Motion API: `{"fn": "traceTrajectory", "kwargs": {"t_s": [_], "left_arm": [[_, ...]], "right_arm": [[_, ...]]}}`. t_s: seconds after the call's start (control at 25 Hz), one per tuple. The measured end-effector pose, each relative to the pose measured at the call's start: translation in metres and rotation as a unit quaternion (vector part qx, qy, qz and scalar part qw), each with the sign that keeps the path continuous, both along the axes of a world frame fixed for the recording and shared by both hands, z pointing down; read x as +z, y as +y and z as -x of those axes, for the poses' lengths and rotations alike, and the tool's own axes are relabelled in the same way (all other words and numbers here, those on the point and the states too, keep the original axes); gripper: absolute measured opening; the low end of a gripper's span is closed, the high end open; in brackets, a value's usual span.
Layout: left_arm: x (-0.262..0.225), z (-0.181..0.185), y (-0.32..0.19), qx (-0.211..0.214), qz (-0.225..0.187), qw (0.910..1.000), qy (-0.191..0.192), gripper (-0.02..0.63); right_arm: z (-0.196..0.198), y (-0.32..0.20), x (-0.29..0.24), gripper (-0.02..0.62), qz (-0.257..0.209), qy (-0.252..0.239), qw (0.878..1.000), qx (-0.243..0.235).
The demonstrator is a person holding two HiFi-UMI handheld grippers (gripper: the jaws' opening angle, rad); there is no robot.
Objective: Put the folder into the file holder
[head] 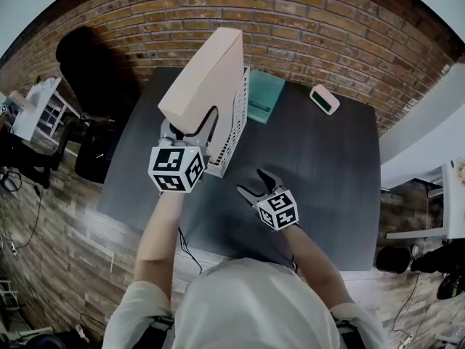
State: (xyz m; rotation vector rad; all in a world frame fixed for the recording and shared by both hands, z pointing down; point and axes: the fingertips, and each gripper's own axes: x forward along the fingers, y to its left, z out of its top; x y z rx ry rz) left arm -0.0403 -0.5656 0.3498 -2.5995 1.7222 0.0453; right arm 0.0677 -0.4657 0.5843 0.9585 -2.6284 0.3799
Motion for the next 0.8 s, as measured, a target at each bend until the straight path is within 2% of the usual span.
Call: {"fn": "traceTrajectory", "kwargs": {"t_s": [0.44,0.68,0.8], "left_arm": [[0.107,-0.013,-0.006,-0.02,0.042,0.9988,-0.015,0.276],[0.111,-0.02,-0.007,-0.026,0.029,0.999,-0.021,0.281],[0.115,-0.019,-0.006,-0.028,0.044,0.9985,-0.015,0.312]], "right_arm": [[-0.025,-0.001,0.002,0.339,0.004,0.009,1.0,0.017],[-0.031,0.001,-0.002,0.337,0.002,0.001,1.0,0.03],[-0.033,0.007,-0.007,0.338,0.001,-0.003,0.999,0.038]]}}
